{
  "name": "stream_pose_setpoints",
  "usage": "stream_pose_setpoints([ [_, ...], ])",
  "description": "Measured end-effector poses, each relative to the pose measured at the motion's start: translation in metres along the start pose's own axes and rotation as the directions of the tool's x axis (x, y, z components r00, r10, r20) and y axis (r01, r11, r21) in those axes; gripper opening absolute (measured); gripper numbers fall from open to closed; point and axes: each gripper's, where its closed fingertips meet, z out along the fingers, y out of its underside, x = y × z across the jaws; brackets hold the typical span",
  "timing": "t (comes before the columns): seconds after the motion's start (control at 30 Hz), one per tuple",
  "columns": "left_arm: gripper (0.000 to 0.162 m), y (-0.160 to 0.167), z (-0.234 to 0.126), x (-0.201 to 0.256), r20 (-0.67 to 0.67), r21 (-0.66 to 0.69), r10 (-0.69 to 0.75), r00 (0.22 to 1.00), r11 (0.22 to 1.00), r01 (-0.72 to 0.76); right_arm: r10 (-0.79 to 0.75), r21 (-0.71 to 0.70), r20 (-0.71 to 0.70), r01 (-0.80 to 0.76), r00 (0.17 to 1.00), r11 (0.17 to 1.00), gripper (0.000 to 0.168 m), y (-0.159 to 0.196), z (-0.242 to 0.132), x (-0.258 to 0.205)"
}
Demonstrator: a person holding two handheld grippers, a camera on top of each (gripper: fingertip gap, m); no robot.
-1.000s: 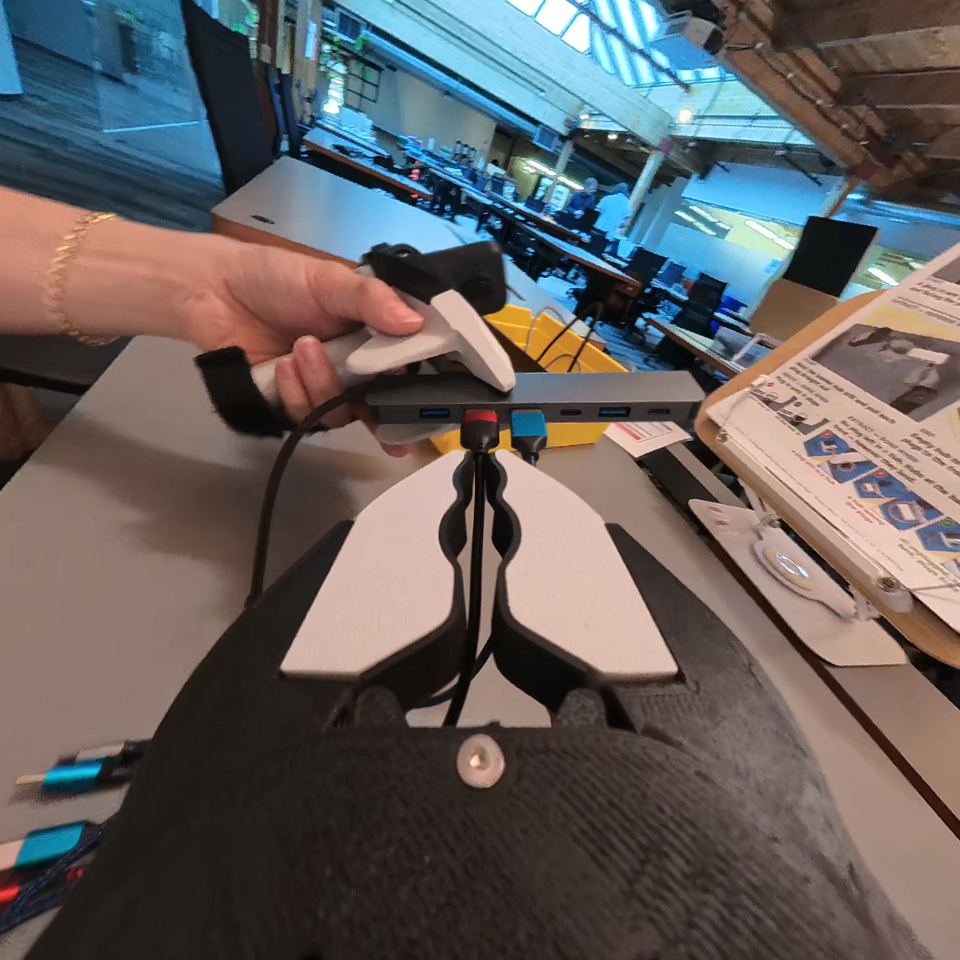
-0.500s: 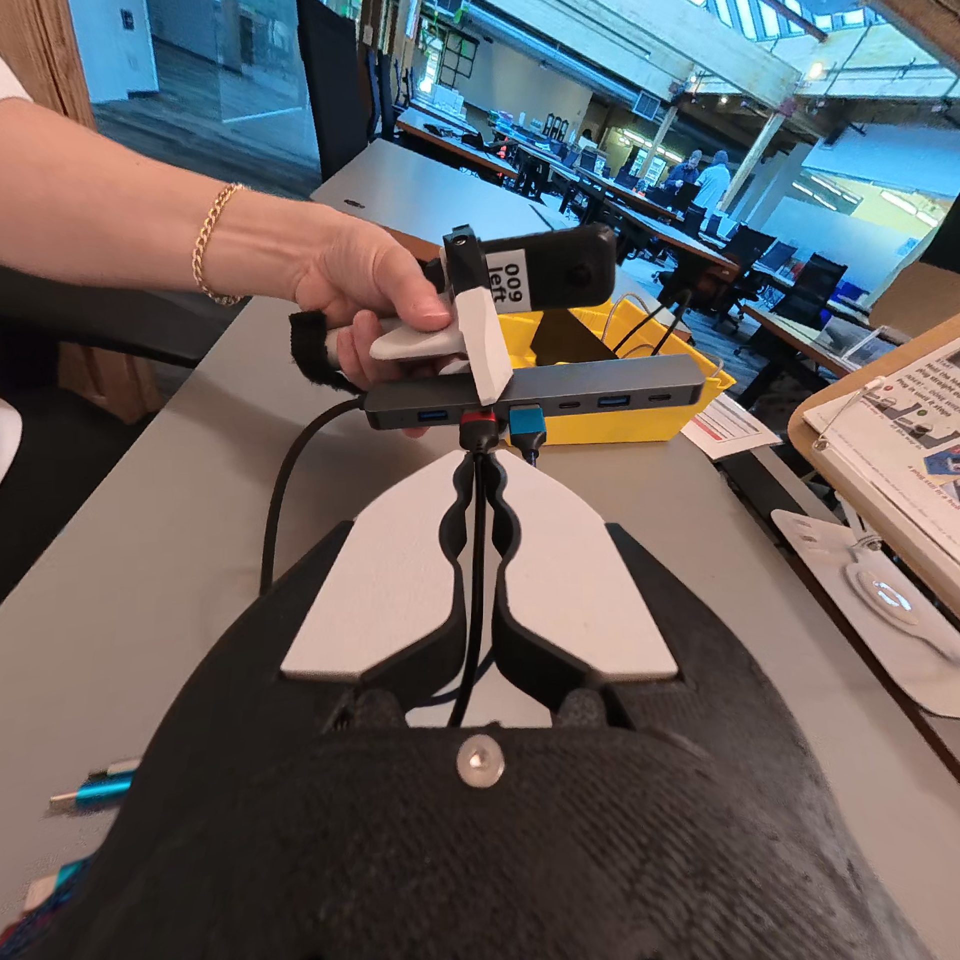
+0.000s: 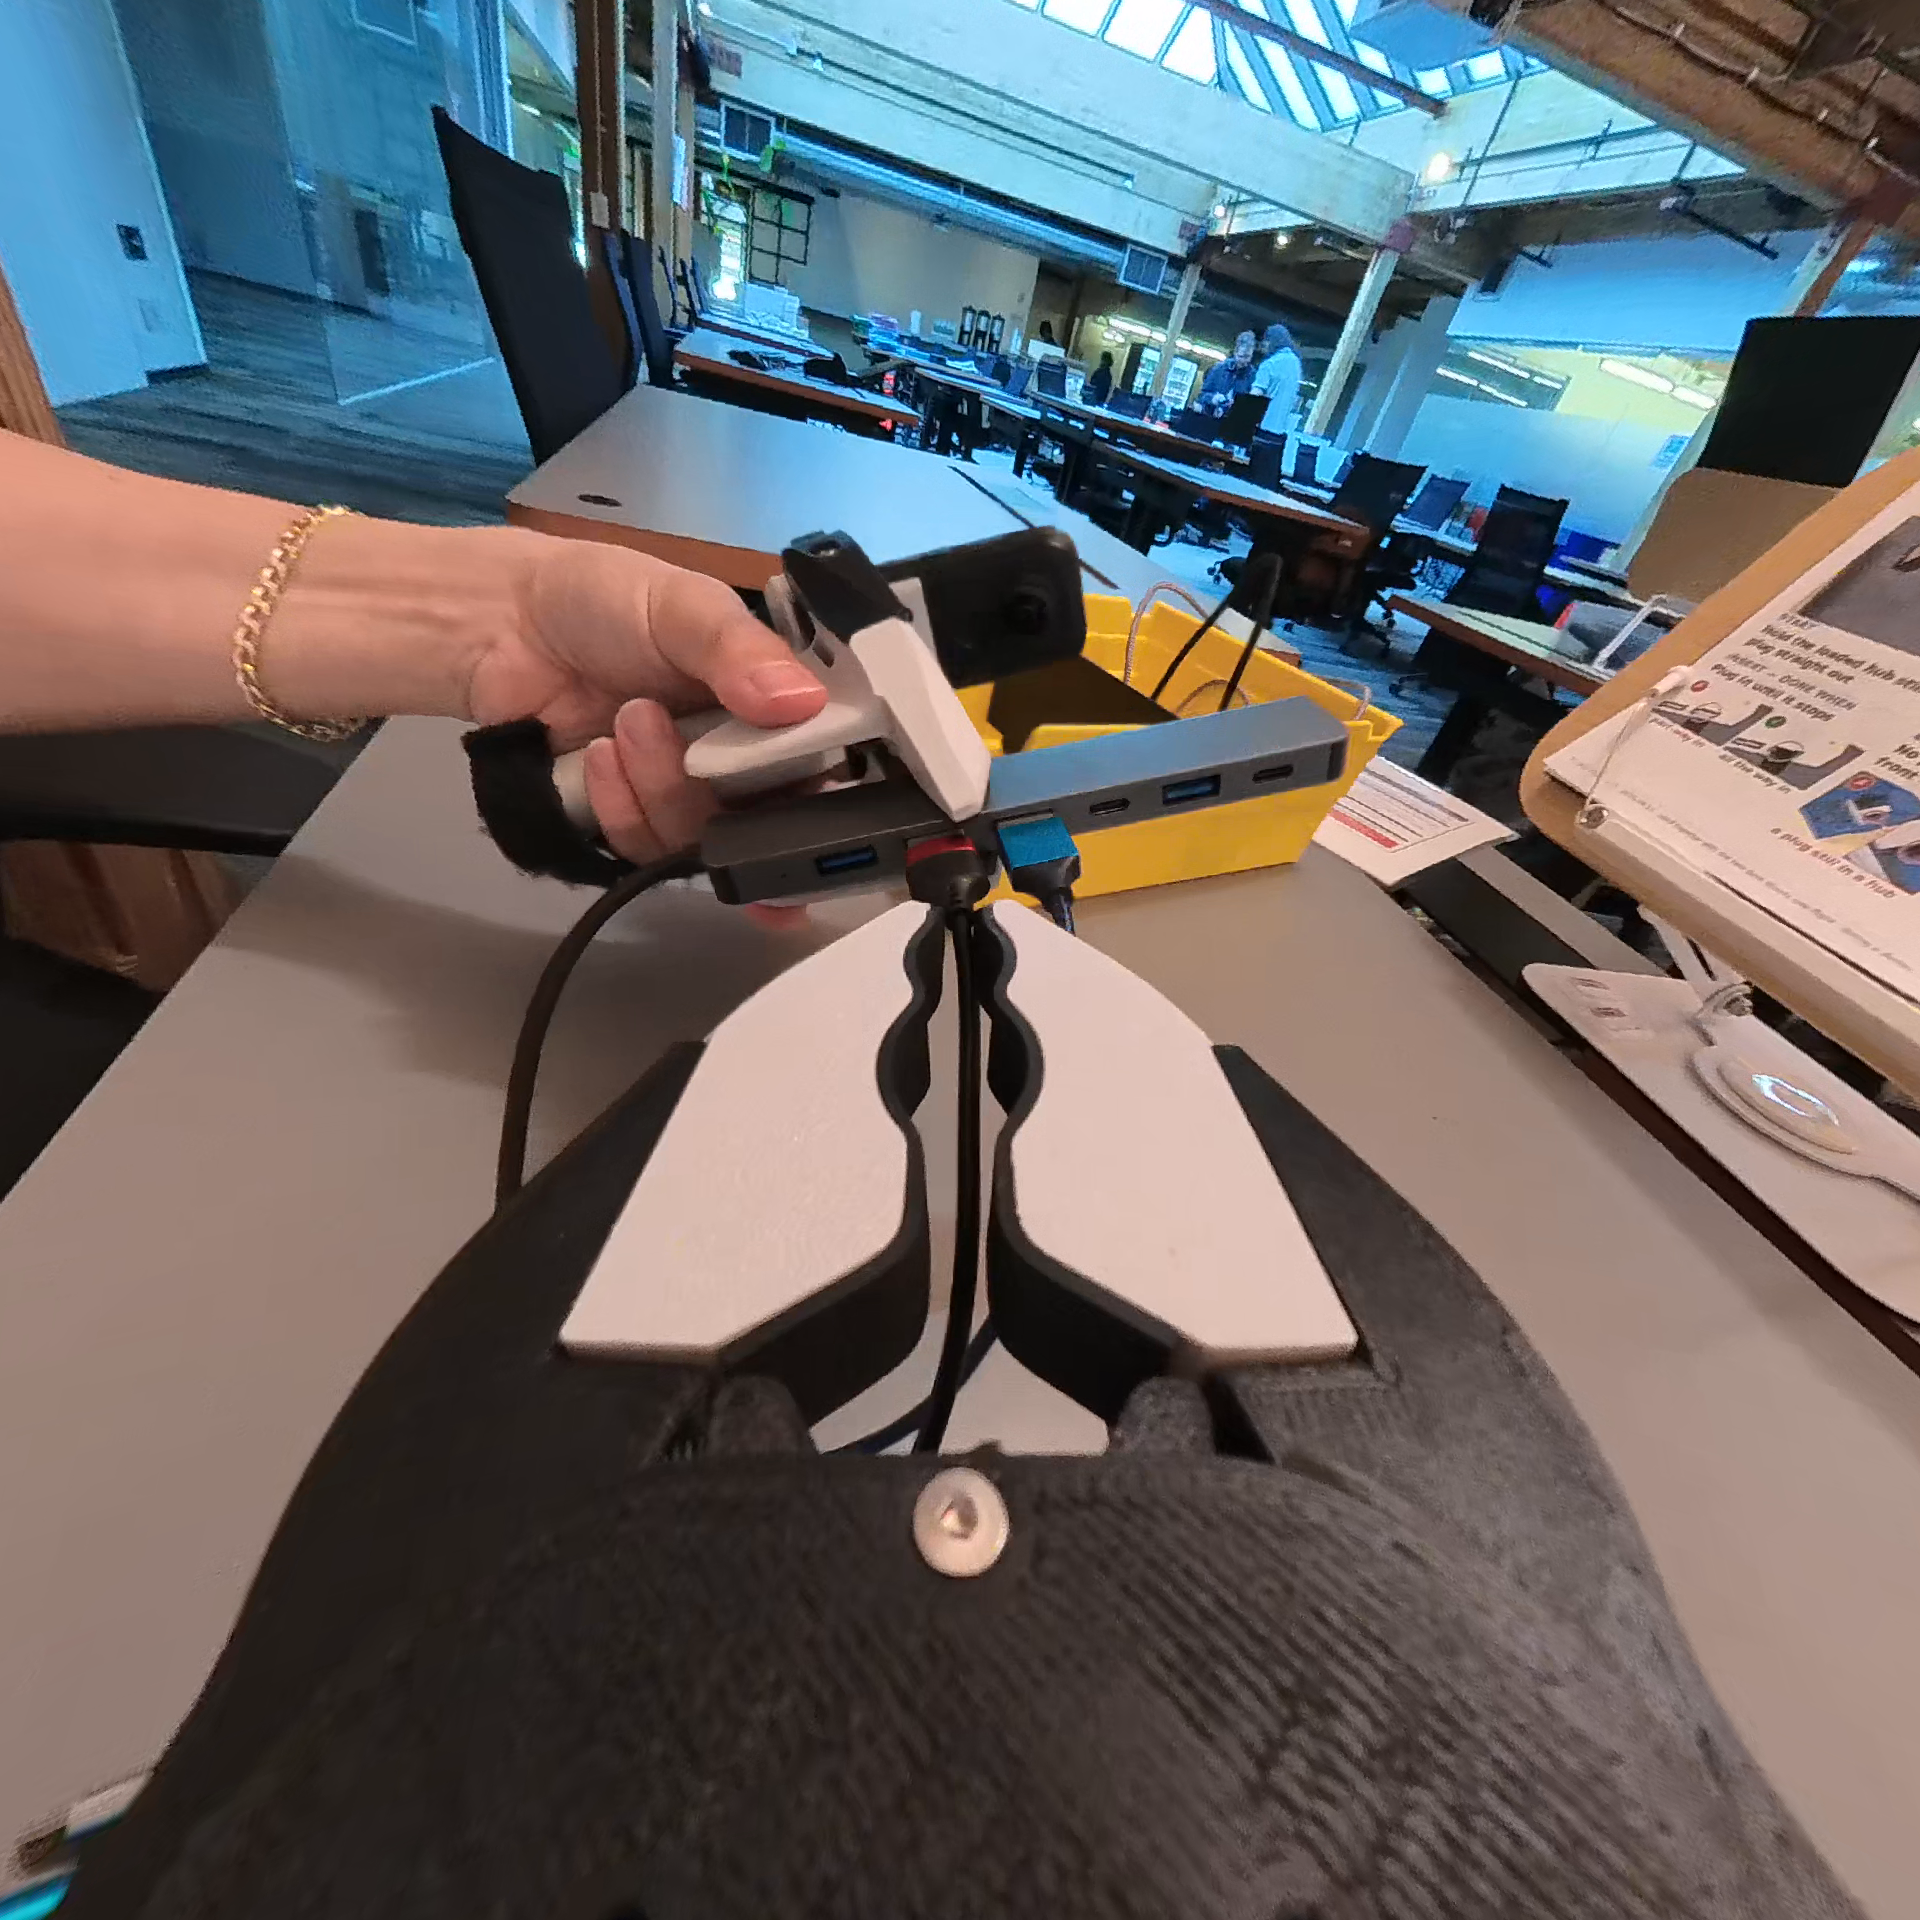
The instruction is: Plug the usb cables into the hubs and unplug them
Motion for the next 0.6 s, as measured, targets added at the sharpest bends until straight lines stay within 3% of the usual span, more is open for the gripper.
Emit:
stream_pose_setpoints([
  [0.53,0.01,0.002,0.006,-0.007,0.014,0.046,-0.029,0.999,0.999,0.029,-0.059,-0.119,0.065,0.066,0.996,0.991,0.005,0.011,-0.008,-0.005],
  [0.6,0.01,-0.007,-0.003,-0.008,0.016,0.102,-0.036,0.999,0.994,0.034,-0.082,-0.143,0.034,0.086,0.996,0.986,0.005,0.013,-0.018,0.004],
])
